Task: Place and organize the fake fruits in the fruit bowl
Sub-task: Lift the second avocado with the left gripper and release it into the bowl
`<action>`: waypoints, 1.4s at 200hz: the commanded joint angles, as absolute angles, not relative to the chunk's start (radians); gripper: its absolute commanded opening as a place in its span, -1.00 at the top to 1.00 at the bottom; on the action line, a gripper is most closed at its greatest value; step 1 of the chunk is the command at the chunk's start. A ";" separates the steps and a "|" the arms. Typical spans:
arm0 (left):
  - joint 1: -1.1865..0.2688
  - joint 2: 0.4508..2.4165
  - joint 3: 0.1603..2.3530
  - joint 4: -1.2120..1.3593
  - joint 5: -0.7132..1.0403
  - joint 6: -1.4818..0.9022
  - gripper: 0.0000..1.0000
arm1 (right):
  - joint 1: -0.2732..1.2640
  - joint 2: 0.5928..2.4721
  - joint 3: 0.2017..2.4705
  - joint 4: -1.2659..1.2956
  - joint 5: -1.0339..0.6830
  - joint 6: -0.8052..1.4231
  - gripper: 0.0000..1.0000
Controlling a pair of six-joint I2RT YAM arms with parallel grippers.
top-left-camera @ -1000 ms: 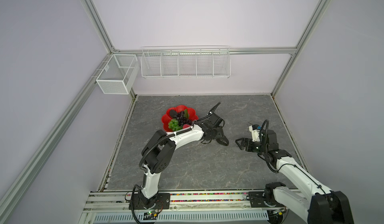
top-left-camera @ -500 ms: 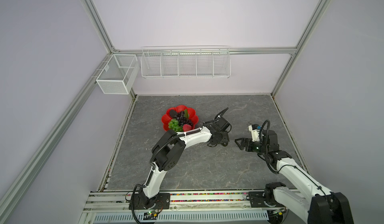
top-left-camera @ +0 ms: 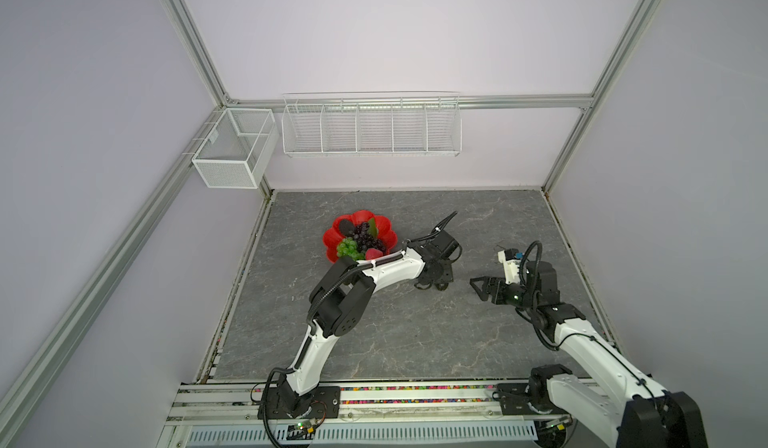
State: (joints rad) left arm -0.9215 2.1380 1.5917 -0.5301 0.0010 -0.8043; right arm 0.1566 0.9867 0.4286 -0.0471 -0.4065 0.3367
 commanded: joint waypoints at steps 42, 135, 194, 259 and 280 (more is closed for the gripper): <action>-0.761 1.786 1.374 -0.438 0.007 -0.662 0.19 | 0.266 1.169 0.529 0.030 -0.474 0.326 -0.76; -0.380 1.699 1.398 -0.604 -0.239 -0.415 0.18 | 0.580 1.437 0.760 0.191 -0.419 0.375 -0.76; -0.265 1.777 1.387 -0.567 -0.251 -0.374 0.16 | 0.647 1.488 0.796 0.208 -0.411 0.391 -0.76; -0.240 1.942 1.507 -0.611 -0.300 -0.293 0.14 | 0.667 1.471 0.801 0.174 -0.384 0.379 -0.76; -0.238 1.963 1.515 -0.618 -0.293 -0.290 0.09 | 0.667 1.474 0.801 0.169 -0.377 0.377 -0.76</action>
State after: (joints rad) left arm -0.2466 1.9469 1.4746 -0.6010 -0.2817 -0.3187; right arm 0.6594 1.4761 0.7914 0.1837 -0.3962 0.3847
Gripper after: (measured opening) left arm 0.558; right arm 0.880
